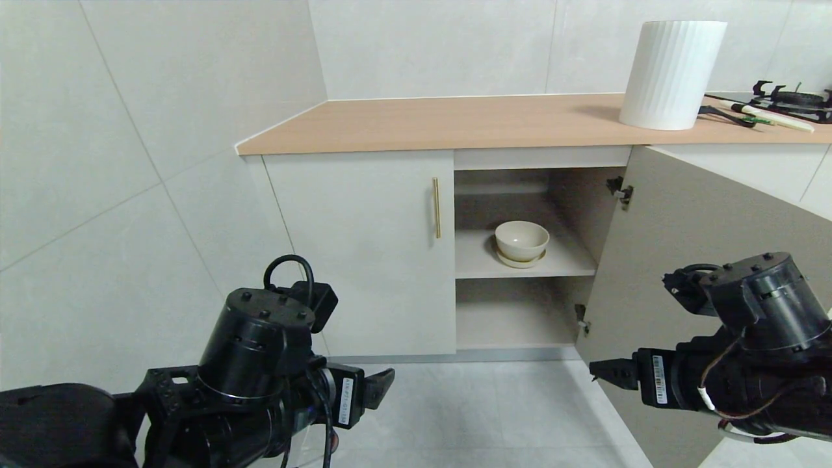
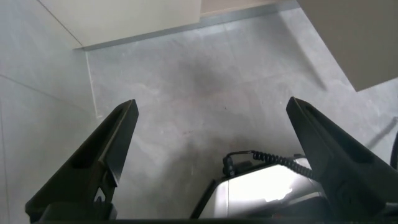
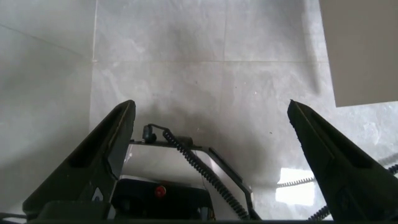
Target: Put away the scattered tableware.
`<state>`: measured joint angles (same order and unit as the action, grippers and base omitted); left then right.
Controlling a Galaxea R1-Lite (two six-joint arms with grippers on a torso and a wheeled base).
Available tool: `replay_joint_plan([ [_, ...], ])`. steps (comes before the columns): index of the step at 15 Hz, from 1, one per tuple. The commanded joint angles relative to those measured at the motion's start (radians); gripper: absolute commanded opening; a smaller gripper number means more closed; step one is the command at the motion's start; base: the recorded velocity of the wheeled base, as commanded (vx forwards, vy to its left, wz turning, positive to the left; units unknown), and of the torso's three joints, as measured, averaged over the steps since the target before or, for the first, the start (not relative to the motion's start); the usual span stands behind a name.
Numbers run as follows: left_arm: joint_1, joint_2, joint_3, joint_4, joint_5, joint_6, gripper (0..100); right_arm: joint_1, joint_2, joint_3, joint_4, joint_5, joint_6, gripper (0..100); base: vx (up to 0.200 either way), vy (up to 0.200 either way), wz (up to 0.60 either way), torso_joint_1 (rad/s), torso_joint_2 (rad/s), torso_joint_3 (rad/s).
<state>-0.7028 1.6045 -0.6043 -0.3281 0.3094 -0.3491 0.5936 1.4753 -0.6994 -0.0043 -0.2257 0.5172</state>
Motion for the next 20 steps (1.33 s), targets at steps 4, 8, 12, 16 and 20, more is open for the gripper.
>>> replay_joint_plan([
  [4, 0.000, 0.006, -0.002, 0.000, 0.001, 0.001, 100, 0.000, -0.009, 0.011, 0.003, -0.001, 0.000, 100, 0.000, -0.100, 0.00, -0.001, 0.00, 0.005],
  [8, 0.000, 0.003, -0.003, 0.000, 0.001, -0.001, 100, 0.000, -0.047, 0.021, 0.044, -0.001, 0.003, 100, 0.000, -0.200, 0.00, 0.007, 0.00, 0.002],
  [12, 0.000, 0.005, -0.005, 0.000, 0.001, -0.001, 100, 0.000, -0.099, 0.040, 0.092, 0.000, 0.003, 100, 0.000, -0.200, 0.00, -0.002, 0.00, 0.004],
  [16, 0.000, 0.006, -0.006, 0.000, 0.001, -0.001, 100, -0.005, -0.202, 0.063, 0.210, 0.008, 0.007, 100, 0.000, -0.200, 0.00, -0.001, 0.00, 0.001],
  [20, 0.000, 0.006, -0.006, 0.000, 0.001, -0.001, 100, -0.087, -0.291, 0.136, 0.244, 0.009, 0.004, 100, 0.000, 0.000, 0.00, 0.000, 0.00, 0.000],
])
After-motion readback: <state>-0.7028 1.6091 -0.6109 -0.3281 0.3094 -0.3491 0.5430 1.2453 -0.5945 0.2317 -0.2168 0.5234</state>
